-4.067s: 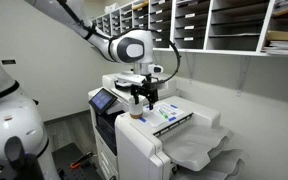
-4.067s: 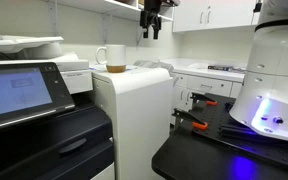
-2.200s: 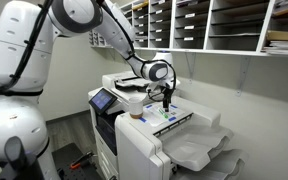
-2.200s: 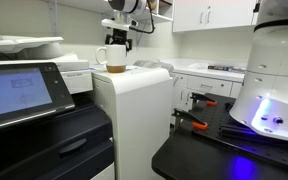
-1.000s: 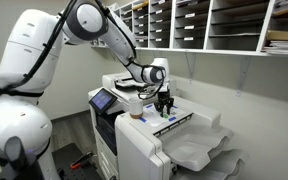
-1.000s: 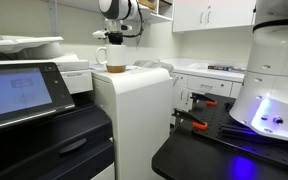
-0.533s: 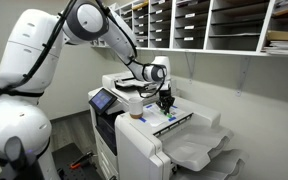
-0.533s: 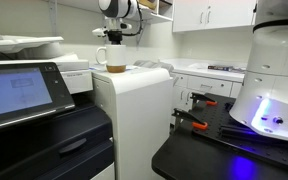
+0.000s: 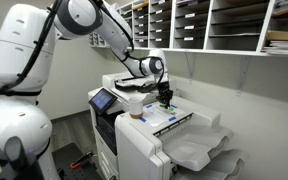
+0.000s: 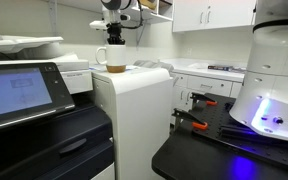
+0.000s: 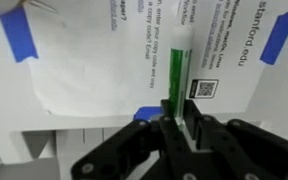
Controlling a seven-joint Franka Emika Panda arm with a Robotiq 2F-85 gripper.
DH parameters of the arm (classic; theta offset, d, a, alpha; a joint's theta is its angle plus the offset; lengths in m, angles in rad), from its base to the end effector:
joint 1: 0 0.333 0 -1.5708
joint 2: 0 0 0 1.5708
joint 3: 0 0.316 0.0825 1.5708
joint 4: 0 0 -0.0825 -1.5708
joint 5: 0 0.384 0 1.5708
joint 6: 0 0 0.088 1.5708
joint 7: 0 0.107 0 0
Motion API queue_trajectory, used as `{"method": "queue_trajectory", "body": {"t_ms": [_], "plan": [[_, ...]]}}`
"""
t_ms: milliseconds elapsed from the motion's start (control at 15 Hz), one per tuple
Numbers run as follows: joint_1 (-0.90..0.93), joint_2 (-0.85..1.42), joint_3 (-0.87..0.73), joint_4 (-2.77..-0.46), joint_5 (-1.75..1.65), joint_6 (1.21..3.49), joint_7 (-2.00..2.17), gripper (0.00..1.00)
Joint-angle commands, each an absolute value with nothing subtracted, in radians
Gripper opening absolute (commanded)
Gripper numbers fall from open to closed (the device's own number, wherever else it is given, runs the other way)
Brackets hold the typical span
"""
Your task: Pick up the marker and put it in the cup
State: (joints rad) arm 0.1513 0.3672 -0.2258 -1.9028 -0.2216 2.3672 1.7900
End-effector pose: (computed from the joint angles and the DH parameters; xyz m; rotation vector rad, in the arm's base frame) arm 0.6344 -0.0415 0.3223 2.0097 -2.2753 0.3808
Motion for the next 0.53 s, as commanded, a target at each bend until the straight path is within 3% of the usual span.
{"method": "queue_trajectory", "body": {"t_ms": [0,467], "plan": [[0.179,0.22,-0.199,-2.013,-0.375,2.311,1.74,0.05],[0.171,-0.009,-0.051,-2.152,-0.84,2.14,1.939,0.05]]}}
